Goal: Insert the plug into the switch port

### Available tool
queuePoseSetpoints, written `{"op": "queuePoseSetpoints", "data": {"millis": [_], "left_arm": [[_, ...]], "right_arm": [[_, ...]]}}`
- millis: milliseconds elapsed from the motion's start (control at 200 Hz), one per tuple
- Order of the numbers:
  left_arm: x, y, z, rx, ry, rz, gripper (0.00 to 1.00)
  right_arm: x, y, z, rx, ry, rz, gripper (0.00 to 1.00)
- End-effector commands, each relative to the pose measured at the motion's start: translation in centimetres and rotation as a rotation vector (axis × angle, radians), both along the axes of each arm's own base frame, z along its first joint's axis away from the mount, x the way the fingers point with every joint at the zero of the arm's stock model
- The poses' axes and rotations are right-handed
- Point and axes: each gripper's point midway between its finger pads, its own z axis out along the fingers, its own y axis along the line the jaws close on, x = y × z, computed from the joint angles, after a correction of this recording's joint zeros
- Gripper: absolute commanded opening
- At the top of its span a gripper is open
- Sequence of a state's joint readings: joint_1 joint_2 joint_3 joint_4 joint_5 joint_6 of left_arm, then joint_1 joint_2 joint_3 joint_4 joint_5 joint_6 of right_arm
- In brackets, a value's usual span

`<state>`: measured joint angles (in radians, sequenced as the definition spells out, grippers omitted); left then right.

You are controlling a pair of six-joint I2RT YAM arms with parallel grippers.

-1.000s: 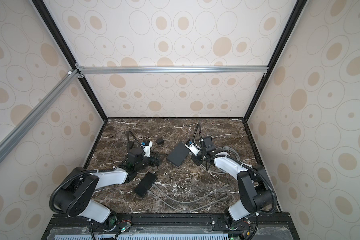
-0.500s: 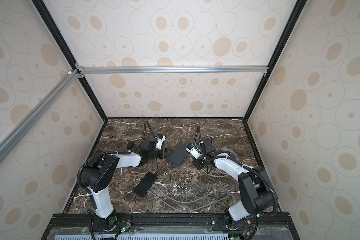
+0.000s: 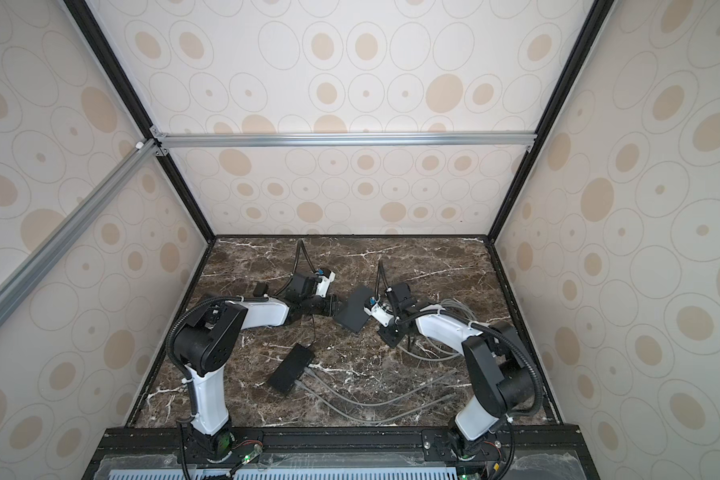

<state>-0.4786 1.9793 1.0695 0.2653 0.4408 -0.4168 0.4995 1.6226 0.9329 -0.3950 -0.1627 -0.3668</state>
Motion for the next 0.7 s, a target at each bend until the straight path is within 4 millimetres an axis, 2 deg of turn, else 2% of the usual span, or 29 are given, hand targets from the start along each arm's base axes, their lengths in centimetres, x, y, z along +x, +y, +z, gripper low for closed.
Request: {"op": "queuePoseSetpoints", "data": {"millis": [0,150,365,405,695], "left_arm": [[0.5,-0.3,-0.6,0.016,0.008,-0.022,0.5],[0.8,-0.6,-0.4,0.003,-0.012,-0.036,0.5],[0.9,-1.4,-0.2,-0.023,-0.022,-0.075,0.44],[1.2,-1.7,0.3,-0.04,-0.049,-0.078,0.44],[1.4,-2.1,-0.2,-0.046,-0.048,-0.092,0.45]], "right_arm": [[-0.2,-0.4,-0.3,-0.079,0.019,0.018,0.0],[-0.1,-0.3,-0.4,-0.075,0.015,0.01,0.0],[-0.2,-0.4,-1.0,-0.1,0.028,0.018,0.0],[-0.1,-0.4,-1.1,-0.105,0.025,0.021,0.0],[0.8,0.1,-1.8,-0.127,0.018,0.055,0.0]]}}
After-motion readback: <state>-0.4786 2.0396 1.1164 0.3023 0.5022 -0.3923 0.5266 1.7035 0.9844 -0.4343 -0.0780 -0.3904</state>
